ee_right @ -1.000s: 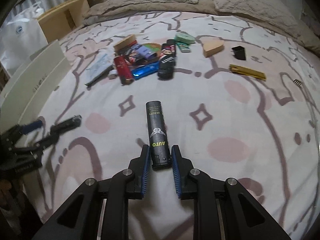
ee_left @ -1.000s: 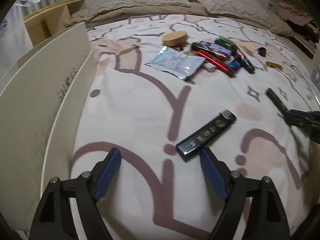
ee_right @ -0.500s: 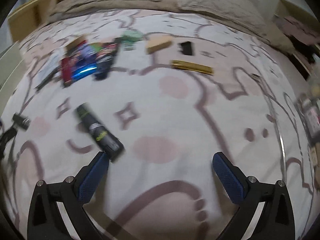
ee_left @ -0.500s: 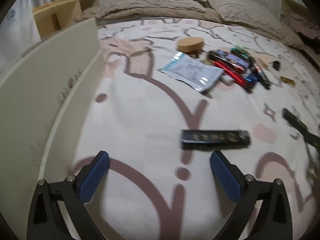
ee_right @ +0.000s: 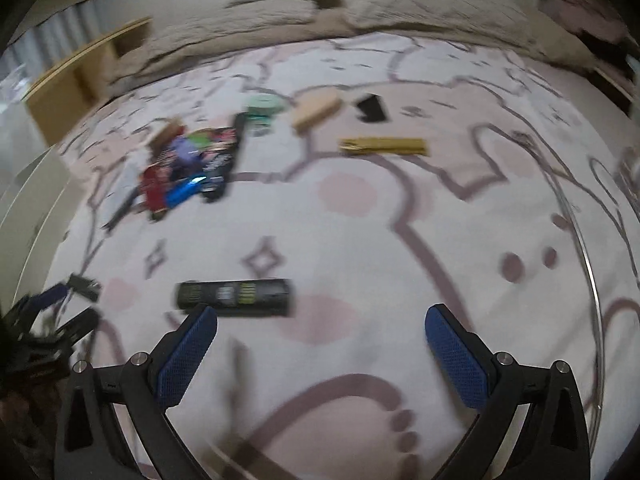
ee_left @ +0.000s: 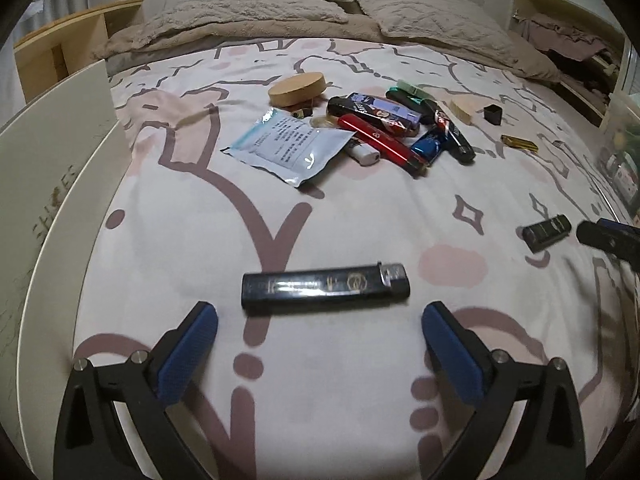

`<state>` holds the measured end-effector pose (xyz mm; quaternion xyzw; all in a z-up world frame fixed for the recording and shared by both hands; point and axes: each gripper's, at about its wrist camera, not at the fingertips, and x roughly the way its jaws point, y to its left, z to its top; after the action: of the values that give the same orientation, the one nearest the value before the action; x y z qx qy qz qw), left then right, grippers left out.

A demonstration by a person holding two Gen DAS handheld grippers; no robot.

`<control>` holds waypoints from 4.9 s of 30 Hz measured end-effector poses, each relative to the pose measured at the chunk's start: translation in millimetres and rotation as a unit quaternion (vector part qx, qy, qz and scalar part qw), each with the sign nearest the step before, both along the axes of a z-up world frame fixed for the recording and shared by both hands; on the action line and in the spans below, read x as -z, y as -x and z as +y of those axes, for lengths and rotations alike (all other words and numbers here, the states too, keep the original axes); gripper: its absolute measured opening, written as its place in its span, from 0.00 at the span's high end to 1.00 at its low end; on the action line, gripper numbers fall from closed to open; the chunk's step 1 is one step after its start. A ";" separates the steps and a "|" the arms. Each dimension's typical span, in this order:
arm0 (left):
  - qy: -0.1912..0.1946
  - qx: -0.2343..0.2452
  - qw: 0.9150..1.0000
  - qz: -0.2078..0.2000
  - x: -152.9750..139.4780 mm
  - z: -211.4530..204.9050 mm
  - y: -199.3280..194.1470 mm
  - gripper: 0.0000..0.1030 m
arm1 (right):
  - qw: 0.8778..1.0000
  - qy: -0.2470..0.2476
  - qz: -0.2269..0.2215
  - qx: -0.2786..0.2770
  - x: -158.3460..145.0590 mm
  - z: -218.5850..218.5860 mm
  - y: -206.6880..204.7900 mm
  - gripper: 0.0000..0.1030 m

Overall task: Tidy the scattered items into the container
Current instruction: 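Lift the lighter with left gripper while right gripper lifts and turns the tube, then carry the lighter and the tube in both grippers over the white box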

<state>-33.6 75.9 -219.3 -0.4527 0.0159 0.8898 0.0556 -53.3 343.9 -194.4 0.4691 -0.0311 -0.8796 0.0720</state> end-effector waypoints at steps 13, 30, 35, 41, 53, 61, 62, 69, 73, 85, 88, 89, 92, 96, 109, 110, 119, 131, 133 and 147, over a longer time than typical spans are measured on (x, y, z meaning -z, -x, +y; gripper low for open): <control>-0.005 -0.011 1.000 -0.007 0.6 0.6 8.5 0.00 | 1.000 -0.002 0.006 -0.024 8.8 -49.8 10.6 0.00; 0.002 0.012 1.000 0.013 -3.9 13.1 -0.9 0.22 | 0.996 -0.076 0.028 -0.037 18.7 -78.7 5.9 0.23; -0.017 0.005 1.000 0.012 -5.6 9.2 -2.0 0.22 | 0.996 -0.067 0.044 -0.038 15.8 -82.5 -1.9 0.23; -0.008 0.005 1.000 0.018 -7.1 9.0 -4.0 0.22 | 0.997 -0.058 0.048 -0.025 12.3 -80.5 -4.1 0.23; -0.014 -0.008 1.000 0.024 -13.5 4.5 -6.1 0.22 | 0.997 -0.036 0.063 0.001 -1.1 -67.6 -12.3 0.23; -0.022 -0.008 0.999 0.037 -32.2 2.9 -6.9 0.21 | 0.997 -0.029 0.075 0.006 -12.8 -62.9 -17.0 0.23; -0.022 -0.005 0.999 0.040 -34.9 3.3 -6.8 0.21 | 0.996 -0.033 0.078 0.006 -14.8 -62.7 -16.1 0.23; -0.026 0.003 0.997 0.067 -67.5 2.6 -8.7 0.21 | 0.995 -0.031 0.096 0.006 -33.4 -63.5 -13.0 0.23; -0.013 0.016 0.996 0.090 -92.2 2.9 -9.0 0.21 | 0.993 -0.025 0.112 0.005 -49.0 -64.6 -11.5 0.23; -0.022 0.016 0.984 0.177 -171.4 -20.9 -9.3 0.21 | 0.984 -0.022 0.175 -0.005 -111.4 -75.2 -16.5 0.23; -0.023 0.014 0.979 0.201 -185.4 -29.0 -16.7 0.21 | 0.982 -0.010 0.189 -0.015 -127.1 -79.7 -20.3 0.23; -0.024 0.013 0.978 0.207 -188.7 -31.7 -18.8 0.21 | 0.981 -0.009 0.194 -0.017 -131.8 -81.4 -21.4 0.23; -0.032 0.005 0.974 0.223 -198.6 -42.7 -25.1 0.21 | 0.977 -0.005 0.212 -0.026 -147.2 -88.7 -27.7 0.23; -0.036 -0.006 0.968 0.247 -212.4 -56.6 -36.1 0.21 | 0.968 -0.003 0.249 -0.036 -169.4 -101.0 -41.1 0.23; -0.045 -0.058 0.946 0.317 -252.0 -109.9 -74.6 0.21 | 0.947 0.022 0.308 -0.092 -218.8 -146.9 -68.5 0.23; -0.048 -0.062 0.945 0.317 -252.7 -115.0 -76.5 0.21 | 0.946 0.020 0.310 -0.097 -220.8 -151.7 -69.6 0.23; -0.063 -0.122 0.934 0.329 -253.3 -165.4 -93.3 0.21 | 0.936 0.023 0.320 -0.142 -235.7 -192.1 -76.6 0.23; -0.005 -0.192 0.939 0.287 -224.3 -212.7 -90.7 0.21 | 0.929 0.021 0.302 -0.213 -226.6 -273.2 -68.3 0.23; 0.004 -0.195 0.942 0.271 -216.0 -219.5 -86.4 0.21 | 0.929 0.015 0.294 -0.223 -221.3 -284.1 -67.1 0.23; 0.017 -0.280 0.940 0.195 -170.1 -277.2 -80.0 0.21 | 0.930 -0.001 0.252 -0.270 -200.9 -332.1 -71.6 0.23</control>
<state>46.4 -201.2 -49.2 -0.2577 -0.0856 0.9396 -0.2081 18.2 11.7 6.5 0.2232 0.1166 -0.9163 0.3115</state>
